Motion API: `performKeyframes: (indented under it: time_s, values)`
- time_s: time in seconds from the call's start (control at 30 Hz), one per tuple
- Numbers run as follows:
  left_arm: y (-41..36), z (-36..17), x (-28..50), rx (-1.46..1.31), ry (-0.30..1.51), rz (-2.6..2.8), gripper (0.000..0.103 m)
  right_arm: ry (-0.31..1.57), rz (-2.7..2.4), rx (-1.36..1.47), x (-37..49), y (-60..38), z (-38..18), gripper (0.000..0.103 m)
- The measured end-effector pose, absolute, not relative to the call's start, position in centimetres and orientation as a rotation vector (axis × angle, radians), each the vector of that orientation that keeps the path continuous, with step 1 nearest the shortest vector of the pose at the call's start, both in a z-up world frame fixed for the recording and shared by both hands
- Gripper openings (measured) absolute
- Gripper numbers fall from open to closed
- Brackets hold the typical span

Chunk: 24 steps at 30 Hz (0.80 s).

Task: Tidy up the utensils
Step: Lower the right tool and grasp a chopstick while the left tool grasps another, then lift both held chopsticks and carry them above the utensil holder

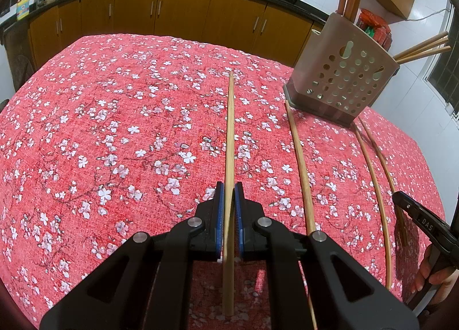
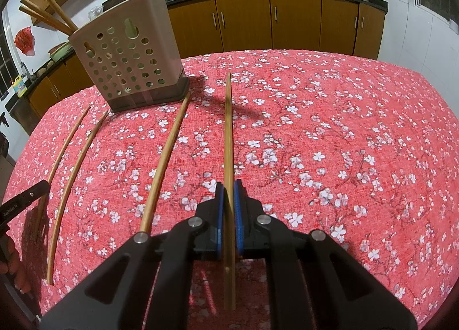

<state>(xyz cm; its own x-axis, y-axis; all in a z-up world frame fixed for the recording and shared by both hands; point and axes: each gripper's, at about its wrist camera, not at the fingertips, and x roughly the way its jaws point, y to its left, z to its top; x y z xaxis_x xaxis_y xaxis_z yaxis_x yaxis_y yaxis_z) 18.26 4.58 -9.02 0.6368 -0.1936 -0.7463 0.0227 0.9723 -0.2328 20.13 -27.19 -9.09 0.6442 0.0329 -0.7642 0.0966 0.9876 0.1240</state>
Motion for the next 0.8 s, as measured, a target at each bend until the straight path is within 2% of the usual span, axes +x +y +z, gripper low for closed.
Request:
performKeyframes:
  time_s: [0.57, 0.8]
  values:
    - [2.6, -8.9, 17.5, -0.084, 0.883, -0.105, 0.008, 0.868, -0.033, 0.166, 19.1, -27.4, -9.0, 0.008]
    - [3.0, -5.9, 17.4, -0.116, 0.826, -0.132, 0.008, 0.728, -0.039, 0.19, 17.5, -28.5, -4.2, 0.008]
